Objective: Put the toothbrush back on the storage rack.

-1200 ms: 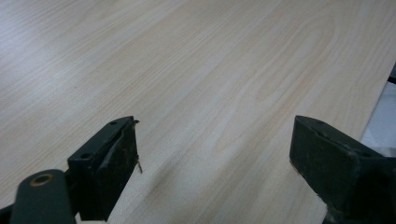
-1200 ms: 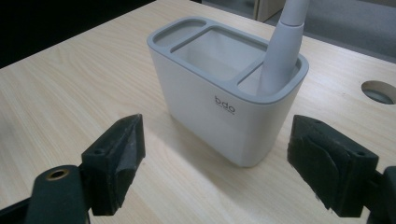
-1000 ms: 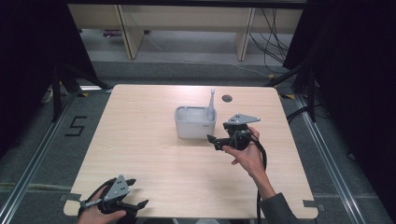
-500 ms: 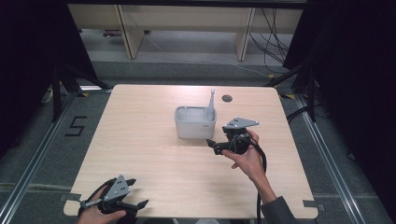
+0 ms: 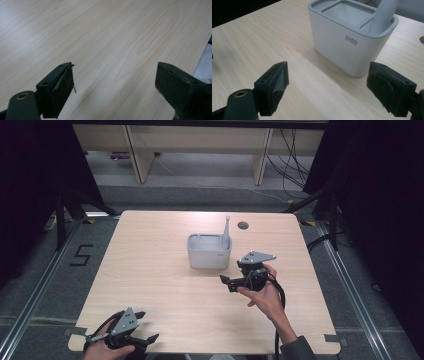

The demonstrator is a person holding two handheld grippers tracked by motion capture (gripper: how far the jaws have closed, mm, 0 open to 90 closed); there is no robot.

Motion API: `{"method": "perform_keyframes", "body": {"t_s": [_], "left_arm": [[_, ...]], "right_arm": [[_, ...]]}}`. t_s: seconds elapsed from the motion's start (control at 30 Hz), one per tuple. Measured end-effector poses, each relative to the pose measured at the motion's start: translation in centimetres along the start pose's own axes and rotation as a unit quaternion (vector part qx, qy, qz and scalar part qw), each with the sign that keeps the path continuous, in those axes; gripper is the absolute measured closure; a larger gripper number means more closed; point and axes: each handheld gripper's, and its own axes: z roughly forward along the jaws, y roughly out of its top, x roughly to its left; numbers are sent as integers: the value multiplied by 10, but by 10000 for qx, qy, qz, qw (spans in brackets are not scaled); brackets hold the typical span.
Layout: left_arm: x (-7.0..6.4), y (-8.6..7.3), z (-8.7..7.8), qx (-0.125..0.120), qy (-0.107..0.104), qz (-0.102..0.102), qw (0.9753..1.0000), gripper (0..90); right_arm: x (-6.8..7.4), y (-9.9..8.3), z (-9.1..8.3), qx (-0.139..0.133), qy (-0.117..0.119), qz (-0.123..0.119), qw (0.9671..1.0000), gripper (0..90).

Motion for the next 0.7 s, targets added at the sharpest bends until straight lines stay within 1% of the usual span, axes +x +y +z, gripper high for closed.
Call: {"method": "perform_keyframes", "body": {"t_s": [0.03, 0.07, 0.1, 0.13, 0.17, 0.2, 0.23, 0.27, 0.33, 0.37, 0.4, 0.43, 0.47, 0.5, 0.53, 0.57, 0.63, 0.67, 0.7], "left_arm": [[0, 0, 0, -3, -1, 29, 10000, 147], [0, 0, 0, 6, 1, 32, 10000, 147], [0, 0, 0, 1, 6, 29, 10000, 147], [0, 0, 0, 9, 6, 66, 10000, 147], [0, 1, 0, 13, -6, 71, 10000, 147], [0, 1, -1, 22, -36, 76, 10000, 147], [0, 1, -1, 6, -42, 53, 10000, 147], [0, 1, -1, 8, -39, 58, 10000, 147], [0, 1, -1, 31, -38, 83, 10000, 147], [0, 1, -1, 25, -37, 73, 10000, 147], [0, 1, -1, 24, -35, 73, 10000, 147], [1, 1, -1, 31, -45, 79, 10000, 147], [0, 0, 0, 7, 11, 64, 10000, 147], [1, 0, 0, 18, 9, 79, 10000, 147], [1, 0, 0, 20, 9, 81, 10000, 147], [0, 0, 0, 18, 11, 78, 10000, 147], [0, 1, 0, -12, -36, 33, 10000, 147], [0, 1, 0, -8, -29, 37, 10000, 147], [0, 1, 0, -11, -31, 35, 10000, 147]], "right_arm": [[-1, 0, -1, 13, 4, -131, 9999, 183], [2, -2, -2, -5, -15, -93, 10000, 183], [4, -3, -3, 32, 40, -15, 10000, 184], [3, -4, -3, -10, 18, -201, 9998, 184], [5, -5, -4, 18, 70, -105, 9999, 184], [8, -6, -5, 32, 60, -20, 10000, 184], [7, -6, -5, 11, 71, -191, 9998, 184], [9, -8, -6, 7, 80, -67, 9999, 184], [10, -9, -7, 23, 110, -156, 9998, 184], [12, -11, -7, 15, 136, -95, 9999, 184], [12, -12, -7, 24, 112, -186, 9998, 184], [13, -13, -7, 5, 131, -164, 9998, 184], [16, -14, -8, 69, 152, -25, 9999, 184], [15, -15, -8, 70, 204, -85, 9997, 184], [15, -16, -8, 13, 142, -153, 9998, 184], [16, -17, -9, 84, 190, -82, 9998, 184], [15, -19, -9, 62, 193, -189, 9996, 184], [15, -20, -9, 60, 154, -227, 9996, 184], [17, -22, -9, 101, 216, -112, 9997, 184]]}}
